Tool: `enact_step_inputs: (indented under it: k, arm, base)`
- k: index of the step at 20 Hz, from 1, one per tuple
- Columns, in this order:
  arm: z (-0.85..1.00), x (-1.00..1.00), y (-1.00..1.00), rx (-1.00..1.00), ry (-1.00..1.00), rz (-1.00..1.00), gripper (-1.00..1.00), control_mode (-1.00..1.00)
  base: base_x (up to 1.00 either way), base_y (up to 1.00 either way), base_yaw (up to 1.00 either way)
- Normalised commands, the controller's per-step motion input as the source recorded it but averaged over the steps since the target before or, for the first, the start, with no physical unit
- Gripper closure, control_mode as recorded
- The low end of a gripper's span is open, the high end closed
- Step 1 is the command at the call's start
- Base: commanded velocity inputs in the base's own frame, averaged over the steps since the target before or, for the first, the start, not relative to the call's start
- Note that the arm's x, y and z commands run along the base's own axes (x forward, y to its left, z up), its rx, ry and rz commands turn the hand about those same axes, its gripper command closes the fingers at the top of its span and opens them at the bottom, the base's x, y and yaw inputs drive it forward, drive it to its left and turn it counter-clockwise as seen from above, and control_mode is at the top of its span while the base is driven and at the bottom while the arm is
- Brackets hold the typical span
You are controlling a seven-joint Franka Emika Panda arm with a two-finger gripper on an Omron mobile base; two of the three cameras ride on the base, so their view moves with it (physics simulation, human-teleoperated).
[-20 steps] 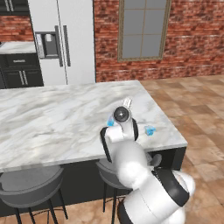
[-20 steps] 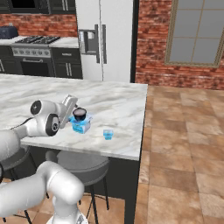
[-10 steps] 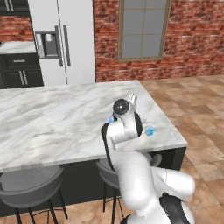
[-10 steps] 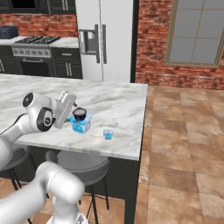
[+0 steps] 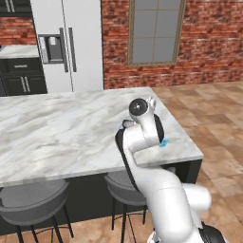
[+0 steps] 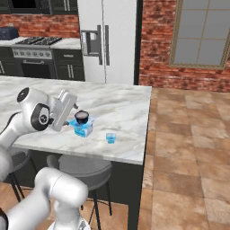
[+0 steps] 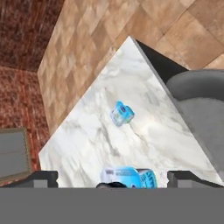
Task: Stack the yogurt containers by placing the smaller containers on top of the larger containers.
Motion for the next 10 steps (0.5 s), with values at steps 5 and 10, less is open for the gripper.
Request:
enact_step_inputs:
  k: [5, 10]
  arm:
    - [0.12, -0.32, -0.27, 0.0, 0.0, 0.02, -1.0, -1.0]
    - [0.01, -0.26, -0.37, 0.0, 0.0, 0.1, -1.0, -1.0]
  base:
    - [0.0, 0.0, 0.0]
    - [0.0, 0.0, 0.0]
